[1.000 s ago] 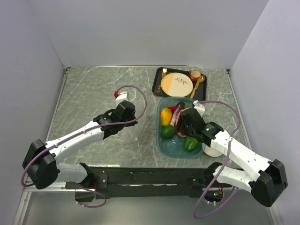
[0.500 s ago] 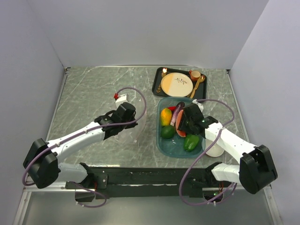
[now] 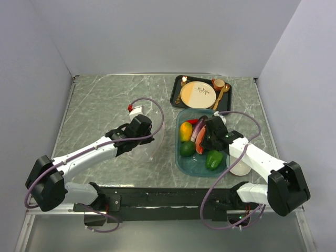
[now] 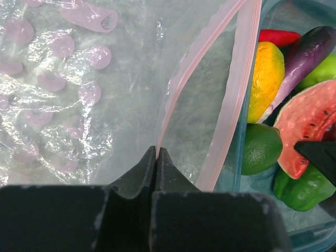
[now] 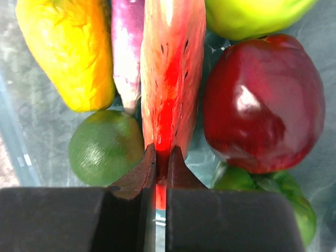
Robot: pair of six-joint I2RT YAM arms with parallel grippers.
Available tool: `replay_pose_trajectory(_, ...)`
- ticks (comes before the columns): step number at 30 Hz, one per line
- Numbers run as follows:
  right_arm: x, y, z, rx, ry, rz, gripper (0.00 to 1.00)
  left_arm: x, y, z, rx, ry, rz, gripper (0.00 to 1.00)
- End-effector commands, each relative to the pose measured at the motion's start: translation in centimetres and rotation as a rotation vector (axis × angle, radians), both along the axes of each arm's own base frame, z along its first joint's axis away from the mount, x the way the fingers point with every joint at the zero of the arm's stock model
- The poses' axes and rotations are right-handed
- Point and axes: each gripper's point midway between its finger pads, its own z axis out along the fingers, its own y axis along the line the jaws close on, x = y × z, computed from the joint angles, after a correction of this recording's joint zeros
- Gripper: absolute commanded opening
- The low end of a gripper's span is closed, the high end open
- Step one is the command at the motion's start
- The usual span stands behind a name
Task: Place the food in the zip-top bag and seal the zipper
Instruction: Pick up the fake fruit from the bin.
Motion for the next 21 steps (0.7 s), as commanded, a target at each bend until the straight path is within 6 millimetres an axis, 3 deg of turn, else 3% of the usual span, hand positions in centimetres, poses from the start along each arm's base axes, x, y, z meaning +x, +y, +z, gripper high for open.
replay_pose_trajectory(1,0.4,0.0,4.0,0.038,-0.111,0.010,0.00,0.5,-0.2,1.8,-0.021,-0.037,-0.002,0.01)
replay_pose_trajectory(4,0.1,0.1,7.3,0.083,-0.186,0.024,0.00,0.5,-0.1,1.8,-0.026,-0.042,0.002,0.01)
replay_pose_trajectory(10,-1.8,4.0,13.6,0.304,-0.297,0.216,0.00,0.7,-0.5,1.9,-0.036,-0.041,-0.001,0.01)
replay_pose_trajectory(16,-3.4,8.0,16.0,0.419,-0.304,0.396,0.00,0.8,-1.1,1.8,-0.046,-0.036,-0.019,0.01)
replay_pose_trajectory(21,-4.2,10.9,16.1,0.489,-0.268,0.500,0.00,0.9,-1.8,1.7,-0.060,-0.029,-0.036,0.01)
